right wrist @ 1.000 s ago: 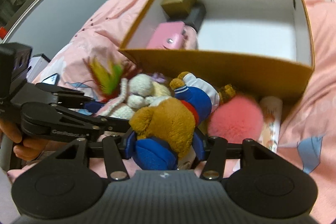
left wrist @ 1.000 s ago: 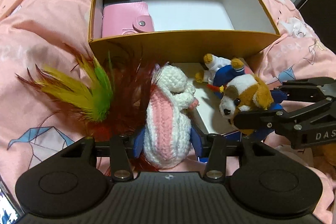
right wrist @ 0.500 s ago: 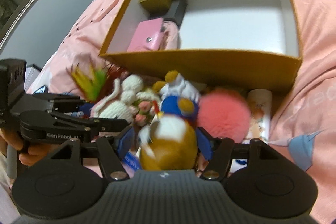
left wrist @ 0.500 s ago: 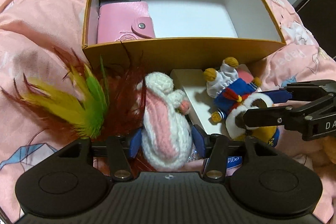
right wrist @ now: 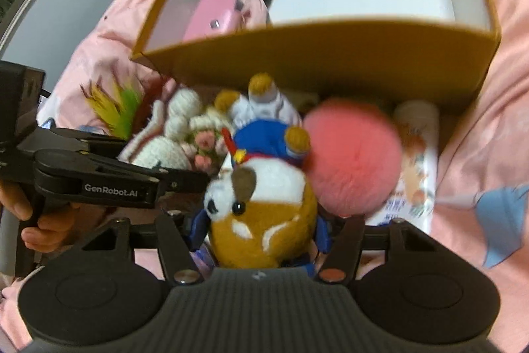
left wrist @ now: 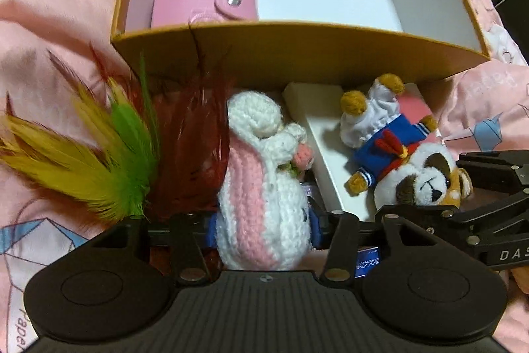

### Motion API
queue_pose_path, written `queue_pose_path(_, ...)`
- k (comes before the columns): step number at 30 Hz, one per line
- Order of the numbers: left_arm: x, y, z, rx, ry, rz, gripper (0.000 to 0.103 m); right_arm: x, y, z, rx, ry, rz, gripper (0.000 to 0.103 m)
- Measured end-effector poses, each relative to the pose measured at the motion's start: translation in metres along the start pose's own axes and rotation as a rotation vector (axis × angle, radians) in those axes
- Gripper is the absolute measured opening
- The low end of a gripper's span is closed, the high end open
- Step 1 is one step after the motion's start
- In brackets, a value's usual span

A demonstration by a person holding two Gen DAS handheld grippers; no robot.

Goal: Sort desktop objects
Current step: 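Lift the bunny with the left tool while the right tool lifts the plush dog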

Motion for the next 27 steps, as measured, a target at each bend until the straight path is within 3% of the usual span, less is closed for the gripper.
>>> queue_pose_path(6, 0.009, -0.005, 0.032, 0.089, -0.006, -0.006, 0.053, -0.012, -0.005, 0.023, 0.048, -0.035, 0.081, 0.059)
queue_pose_path(16, 0.048, -0.008, 0.090, 0.258, -0.058, -0.071, 0.054, -0.025, -0.003, 0.087, 0.189, 0.011, 0.114, 0.059)
queue_pose_path(27, 0.063, 0.003, 0.122, 0.329, -0.192, -0.080, 0.054, -0.025, 0.001, 0.125, 0.283, 0.027, 0.082, 0.059)
Point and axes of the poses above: each gripper's, at about its wrist camera, not at the fingertips, and z roughly against the way its jaws point, x to its right, y to its top, the point moved 9 cm from there along -z, roughly the way its jaws point, and after that the axes turned 11 degrees about -x, right-handed, at the moved point
